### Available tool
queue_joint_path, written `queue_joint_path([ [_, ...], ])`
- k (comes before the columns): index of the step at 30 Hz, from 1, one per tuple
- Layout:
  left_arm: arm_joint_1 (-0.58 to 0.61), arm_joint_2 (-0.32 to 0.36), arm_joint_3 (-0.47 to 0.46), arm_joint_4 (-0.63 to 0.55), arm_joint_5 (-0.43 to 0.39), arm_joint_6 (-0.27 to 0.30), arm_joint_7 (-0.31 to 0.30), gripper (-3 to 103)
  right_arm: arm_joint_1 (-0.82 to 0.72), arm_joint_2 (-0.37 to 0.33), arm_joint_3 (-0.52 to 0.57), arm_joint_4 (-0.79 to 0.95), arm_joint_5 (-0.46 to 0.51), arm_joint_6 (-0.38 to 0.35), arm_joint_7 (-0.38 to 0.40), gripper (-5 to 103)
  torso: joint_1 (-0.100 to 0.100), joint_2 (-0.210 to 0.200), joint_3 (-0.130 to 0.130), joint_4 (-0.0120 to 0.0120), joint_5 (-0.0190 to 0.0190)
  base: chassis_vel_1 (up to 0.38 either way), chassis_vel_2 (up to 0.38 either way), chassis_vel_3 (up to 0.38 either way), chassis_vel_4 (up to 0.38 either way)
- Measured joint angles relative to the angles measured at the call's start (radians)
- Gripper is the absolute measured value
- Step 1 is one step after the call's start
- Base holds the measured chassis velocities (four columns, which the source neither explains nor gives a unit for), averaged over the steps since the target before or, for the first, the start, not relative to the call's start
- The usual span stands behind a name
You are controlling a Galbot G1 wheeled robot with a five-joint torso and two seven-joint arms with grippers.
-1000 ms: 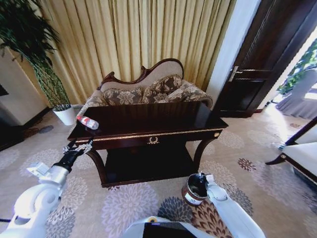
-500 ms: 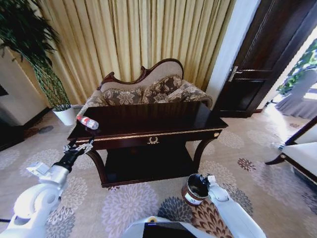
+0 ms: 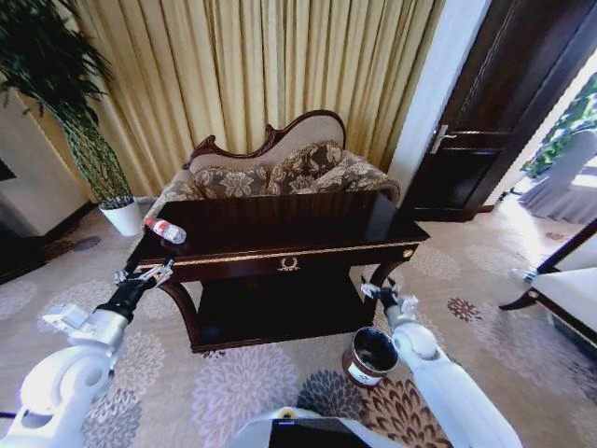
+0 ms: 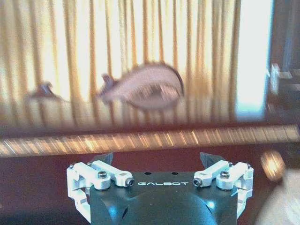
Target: Move to the front of the table and place the trash on the table into the trash bin.
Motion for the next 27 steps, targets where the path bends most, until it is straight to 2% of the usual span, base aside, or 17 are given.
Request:
queue_joint_path([
  [5,0.005,-0.009,-0.001,-0.017,0.007,0.007,-0.006,100,-0.005,-0.027,-0.015,0.149,-0.003,-0.016,0.013,100,0.0,0.0,0.0,0.0001,-0.0002,0.0,0.0,0.0,0.0],
  [9,0.011,-0.015,0.001,-0.021,0.013,0.006,-0.005,100,-0.005,-0.034,-0.028,0.188,-0.018,-0.025,-0.003,100,0.0,0.0,0.0,0.0001,0.0,0.0,0.0,0.0,0.0],
  [21,0.012,-0.013,0.003,-0.021,0.02,0.001,-0.002,100,-0.007,-0.025,-0.067,0.17,-0.057,-0.01,-0.024,100,0.0,0.0,0.0,0.0001,0.0001,0.0,0.0,0.0,0.0],
  [27,0.008,-0.011,0.007,-0.02,0.021,-0.001,-0.001,100,0.003,-0.03,-0.069,0.175,-0.054,-0.022,-0.023,100,0.0,0.0,0.0,0.0002,0.0,-0.082,0.119,0.086,-0.122],
])
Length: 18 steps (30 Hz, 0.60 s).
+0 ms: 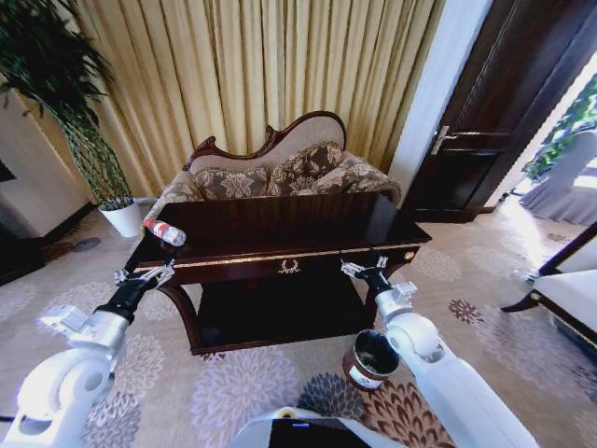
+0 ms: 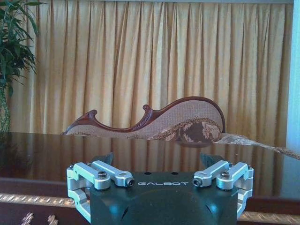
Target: Move to the front of the table and place the trash on the table into the trash bin.
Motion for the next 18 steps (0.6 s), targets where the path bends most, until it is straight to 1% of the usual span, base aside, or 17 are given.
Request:
queue_joint_path([
  [6,-0.005,-0.002,0.006,0.003,0.002,0.0,0.0,100,-0.007,0.0,0.0,0.006,0.005,-0.013,-0.001,100,0.0,0.0,0.0,0.0,-0.0001,-0.172,0.245,0.17,-0.234],
  [10,-0.003,-0.008,0.007,0.004,0.004,0.0,0.003,100,-0.011,0.002,-0.004,0.006,0.006,0.0,-0.005,100,0.001,-0.001,0.0,-0.0001,-0.0001,-0.192,0.258,0.198,-0.243],
  [13,0.0,-0.01,0.007,0.004,0.005,0.0,0.006,100,-0.01,0.002,-0.007,0.006,0.013,0.0,-0.003,100,0.002,-0.001,0.001,-0.0002,-0.0001,-0.132,0.146,0.126,-0.188],
  [18,0.001,-0.011,0.007,0.0,0.003,0.001,0.006,100,-0.002,0.0,-0.013,0.009,0.021,-0.013,0.004,100,0.0,-0.001,0.0,-0.0001,0.0,-0.025,0.037,0.036,-0.027],
])
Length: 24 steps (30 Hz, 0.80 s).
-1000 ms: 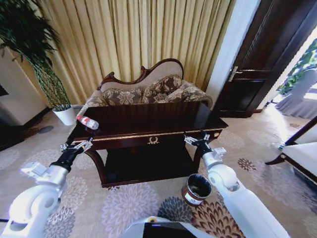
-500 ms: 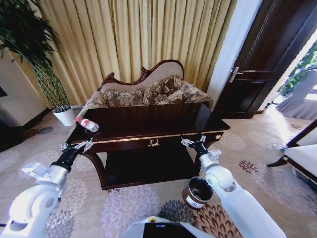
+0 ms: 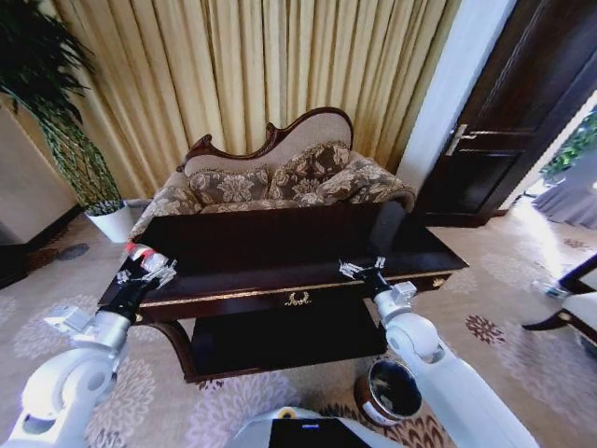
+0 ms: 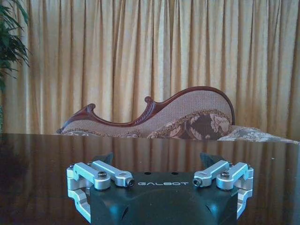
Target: Move to the front of the table and place the trash on the table into the trash bin.
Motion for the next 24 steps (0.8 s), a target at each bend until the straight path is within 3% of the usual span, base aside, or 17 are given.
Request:
queue_joint_path([
  [6,-0.005,0.004,0.001,-0.003,-0.007,0.015,-0.04,100,0.017,-0.004,-0.027,0.008,0.003,-0.019,0.014,100,-0.001,0.001,-0.001,0.0001,0.0001,0.03,-0.029,-0.015,0.04],
  [8,-0.022,0.018,0.001,-0.006,-0.028,0.053,-0.101,100,0.033,-0.008,-0.04,0.007,0.007,-0.028,0.017,100,-0.001,0.001,0.0,0.0002,0.0001,0.0,0.0,0.0,0.0],
  [9,-0.034,0.028,0.002,-0.007,-0.037,0.065,-0.138,100,0.04,-0.011,-0.044,0.006,0.01,-0.032,0.018,100,-0.001,0.001,0.0,0.0003,-0.0001,0.0,0.0,0.0,0.0],
  [10,-0.066,0.055,0.014,-0.018,-0.059,0.102,-0.246,100,0.053,-0.018,-0.051,0.003,0.02,-0.038,0.02,100,0.0,0.001,0.0,0.0003,-0.0002,0.0,0.0,0.0,0.0],
  [11,-0.066,0.055,0.014,-0.018,-0.059,0.102,-0.246,100,0.053,-0.018,-0.051,0.003,0.02,-0.038,0.02,100,0.0,0.001,0.0,0.0003,-0.0002,0.0,0.0,0.0,0.0],
  [13,-0.104,0.092,0.032,-0.033,-0.111,0.144,-0.363,100,0.063,-0.024,-0.057,-0.001,0.027,-0.042,0.022,100,0.0,0.0,0.0,0.0001,-0.0001,0.0,0.0,0.0,0.0],
  [14,-0.104,0.092,0.032,-0.033,-0.111,0.144,-0.363,100,0.063,-0.024,-0.057,-0.001,0.027,-0.042,0.022,100,0.0,0.0,0.0,0.0001,-0.0001,0.0,0.0,0.0,0.0],
  [15,-0.144,0.132,0.055,-0.038,-0.164,0.17,-0.461,100,0.068,-0.028,-0.063,-0.004,0.03,-0.046,0.023,100,0.0,0.0,0.0,-0.0002,0.0,0.0,0.0,0.0,0.0],
  [17,-0.18,0.17,0.079,-0.023,-0.196,0.188,-0.529,100,0.068,-0.031,-0.072,-0.005,0.031,-0.049,0.026,100,0.0,0.0,0.0,-0.0003,0.0,0.0,0.0,0.0,0.0],
  [18,-0.18,0.17,0.079,-0.023,-0.196,0.188,-0.529,100,0.068,-0.031,-0.072,-0.005,0.031,-0.049,0.026,100,0.0,0.0,0.0,-0.0003,0.0,0.0,0.0,0.0,0.0],
  [19,-0.195,0.187,0.087,-0.01,-0.222,0.206,-0.566,100,0.065,-0.032,-0.078,-0.005,0.031,-0.051,0.027,100,0.0,0.0,0.0,0.0001,-0.0001,0.0,0.0,0.0,0.0],
  [20,-0.22,0.212,0.1,0.009,-0.287,0.238,-0.647,100,0.061,-0.035,-0.083,-0.005,0.032,-0.053,0.028,100,0.0,0.0,0.0,0.0001,0.0,0.0,0.0,0.0,0.0],
  [21,-0.22,0.212,0.1,0.009,-0.287,0.238,-0.647,100,0.061,-0.035,-0.083,-0.005,0.032,-0.053,0.028,100,0.0,0.0,0.0,0.0001,0.0,0.0,0.0,0.0,0.0],
  [23,-0.261,0.244,0.115,0.044,-0.383,0.266,-0.745,100,0.058,-0.041,-0.091,-0.009,0.031,-0.056,0.028,100,0.0,0.0,0.0,0.0,-0.0001,0.0,0.0,0.0,0.0],
  [24,-0.261,0.244,0.115,0.044,-0.383,0.266,-0.745,100,0.058,-0.041,-0.091,-0.009,0.031,-0.056,0.028,100,0.0,0.0,0.0,0.0,-0.0001,0.0,0.0,0.0,0.0],
])
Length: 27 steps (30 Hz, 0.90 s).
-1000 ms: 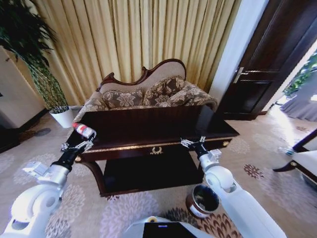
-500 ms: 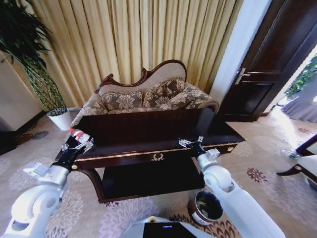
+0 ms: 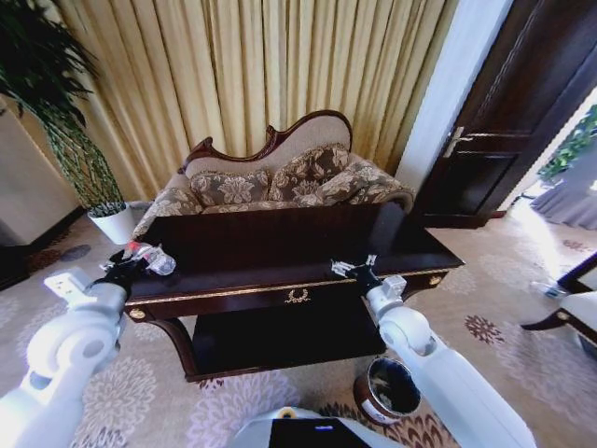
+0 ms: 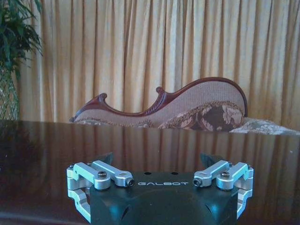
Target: Move to the front of the table and place the trash on the table into the trash bin.
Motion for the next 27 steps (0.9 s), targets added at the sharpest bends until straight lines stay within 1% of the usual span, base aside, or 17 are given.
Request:
queue_joint_path([
  [2,-0.042,0.019,0.014,0.036,-0.059,0.014,-0.037,100,0.003,-0.003,-0.009,-0.006,0.0,-0.003,0.0,100,0.0,0.0,0.0,0.0001,0.0,0.0,0.0,0.0,0.0],
  [5,-0.061,0.025,0.024,0.054,-0.068,0.016,-0.042,100,0.006,-0.004,-0.012,-0.009,0.001,-0.003,0.0,100,0.0,0.0,0.0,0.0001,0.0,0.0,0.0,0.0,0.0],
  [8,-0.137,0.047,0.08,0.128,-0.074,0.015,-0.051,100,0.012,-0.004,-0.02,-0.017,0.006,-0.008,-0.003,100,0.0,0.0,0.0,0.0001,-0.0001,0.0,0.0,0.0,0.0],
  [9,-0.137,0.047,0.08,0.128,-0.074,0.015,-0.051,100,0.012,-0.004,-0.02,-0.017,0.006,-0.008,-0.003,100,0.0,0.0,0.0,0.0001,-0.0001,0.0,0.0,0.0,0.0],
  [12,-0.203,0.054,0.127,0.178,-0.089,0.014,-0.064,100,0.013,-0.002,-0.021,-0.018,0.012,-0.011,-0.003,100,0.0,0.0,0.0,-0.0001,0.0,0.0,0.0,0.0,0.0],
  [13,-0.203,0.054,0.127,0.178,-0.089,0.014,-0.064,100,0.013,-0.002,-0.021,-0.018,0.012,-0.011,-0.003,100,0.0,0.0,0.0,-0.0001,0.0,0.0,0.0,0.0,0.0],
  [14,-0.228,0.054,0.143,0.189,-0.113,0.016,-0.091,100,0.012,-0.002,-0.02,-0.016,0.019,-0.017,-0.002,100,0.0,0.0,0.0,0.0,0.0,0.0,0.0,0.0,0.0],
  [15,-0.247,0.05,0.158,0.187,-0.158,0.026,-0.139,100,0.012,-0.001,-0.017,-0.016,0.023,-0.017,-0.002,100,0.0,0.0,0.0,-0.0001,0.0,0.0,0.0,0.0,0.0],
  [16,-0.25,0.048,0.159,0.179,-0.182,0.035,-0.163,100,0.012,0.0,-0.017,-0.018,0.024,-0.017,-0.002,100,0.0,0.0,0.0,0.0001,0.0,0.0,0.0,0.0,0.0],
  [17,-0.25,0.048,0.159,0.179,-0.182,0.035,-0.163,100,0.012,0.0,-0.017,-0.018,0.024,-0.017,-0.002,100,0.0,0.0,0.0,0.0001,0.0,0.0,0.0,0.0,0.0],
  [19,-0.257,0.048,0.159,0.162,-0.256,0.056,-0.223,100,0.013,0.005,-0.021,-0.023,0.023,-0.017,-0.002,100,0.0,0.0,0.0,0.0001,0.0001,0.0,0.0,0.0,0.0],
  [20,-0.257,0.048,0.159,0.162,-0.256,0.056,-0.223,100,0.013,0.005,-0.021,-0.023,0.023,-0.017,-0.002,100,0.0,0.0,0.0,0.0001,0.0001,0.0,0.0,0.0,0.0],
  [22,-0.265,0.053,0.159,0.155,-0.3,0.079,-0.272,100,0.013,0.012,-0.031,-0.027,0.019,-0.016,-0.002,100,0.0,0.0,0.0,0.0,0.0001,0.0,0.0,0.0,0.0],
  [23,-0.268,0.057,0.159,0.155,-0.308,0.088,-0.287,100,0.014,0.015,-0.035,-0.029,0.017,-0.014,-0.002,100,0.0,0.0,0.0,0.0,0.0001,0.0,0.0,0.0,0.0],
  [25,-0.271,0.074,0.165,0.158,-0.312,0.103,-0.315,100,0.014,0.021,-0.045,-0.032,0.012,-0.01,-0.002,100,0.0,0.0,0.0,0.0001,0.0001,0.0,0.0,0.0,0.0],
  [27,-0.271,0.087,0.17,0.161,-0.307,0.109,-0.322,100,0.013,0.024,-0.049,-0.033,0.01,-0.008,-0.002,100,0.0,0.0,0.0,0.0001,0.0001,0.0,0.0,0.0,0.0],
])
